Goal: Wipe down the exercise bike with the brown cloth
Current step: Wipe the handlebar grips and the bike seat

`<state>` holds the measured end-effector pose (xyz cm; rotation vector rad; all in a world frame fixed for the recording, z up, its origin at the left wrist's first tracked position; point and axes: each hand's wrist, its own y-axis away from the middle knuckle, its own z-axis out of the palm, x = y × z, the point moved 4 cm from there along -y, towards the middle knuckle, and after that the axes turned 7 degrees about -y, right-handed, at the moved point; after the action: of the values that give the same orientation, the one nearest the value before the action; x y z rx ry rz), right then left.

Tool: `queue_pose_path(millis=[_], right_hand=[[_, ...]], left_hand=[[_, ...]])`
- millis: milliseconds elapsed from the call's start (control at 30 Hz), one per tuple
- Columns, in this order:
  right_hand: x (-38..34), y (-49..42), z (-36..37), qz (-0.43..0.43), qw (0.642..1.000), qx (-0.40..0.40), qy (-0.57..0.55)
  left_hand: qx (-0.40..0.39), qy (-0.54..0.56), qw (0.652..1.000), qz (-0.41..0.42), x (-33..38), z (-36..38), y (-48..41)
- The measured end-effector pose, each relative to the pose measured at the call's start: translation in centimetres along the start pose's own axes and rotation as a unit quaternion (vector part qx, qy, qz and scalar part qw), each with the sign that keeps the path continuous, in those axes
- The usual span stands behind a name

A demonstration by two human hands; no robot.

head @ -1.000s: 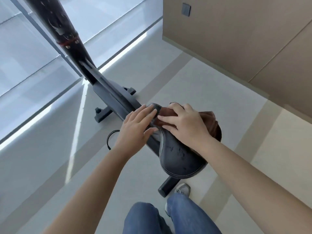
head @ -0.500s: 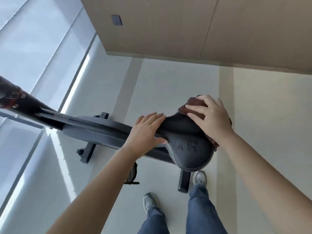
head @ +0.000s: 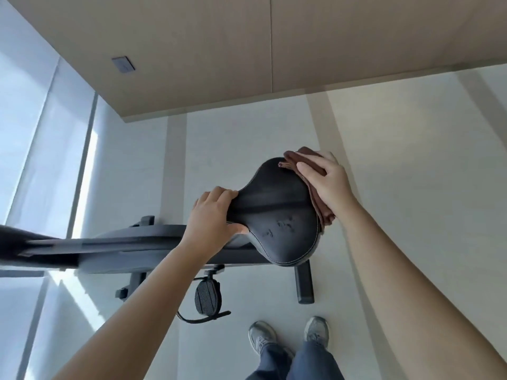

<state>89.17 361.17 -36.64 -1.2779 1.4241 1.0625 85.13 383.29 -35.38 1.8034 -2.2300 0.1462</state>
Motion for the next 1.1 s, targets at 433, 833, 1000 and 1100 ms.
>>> queue_pose_path(millis=[433, 833, 1000, 1100], right_hand=[[1.5, -2.9, 0.0, 0.001, 0.992, -0.108, -0.069], [1.4, -1.3, -0.4, -0.053, 0.99, -0.104, -0.074], [0.3, -7.6, 2.2, 0.063, 0.936, -0.345, -0.013], [0.8, -4.7, 0.9, 0.017, 0.979, -0.191, -0.061]], left_hand=[[-0.017, -0.019, 0.998, -0.049, 0.2, -0.4, -0.4], [-0.034, -0.024, 0.996, -0.08, 0.6, -0.7, -0.5], [-0.025, -0.022, 0.995, -0.089, 0.3, -0.5, -0.4], [-0.025, -0.016, 0.995, -0.098, 0.3, -0.5, -0.4]])
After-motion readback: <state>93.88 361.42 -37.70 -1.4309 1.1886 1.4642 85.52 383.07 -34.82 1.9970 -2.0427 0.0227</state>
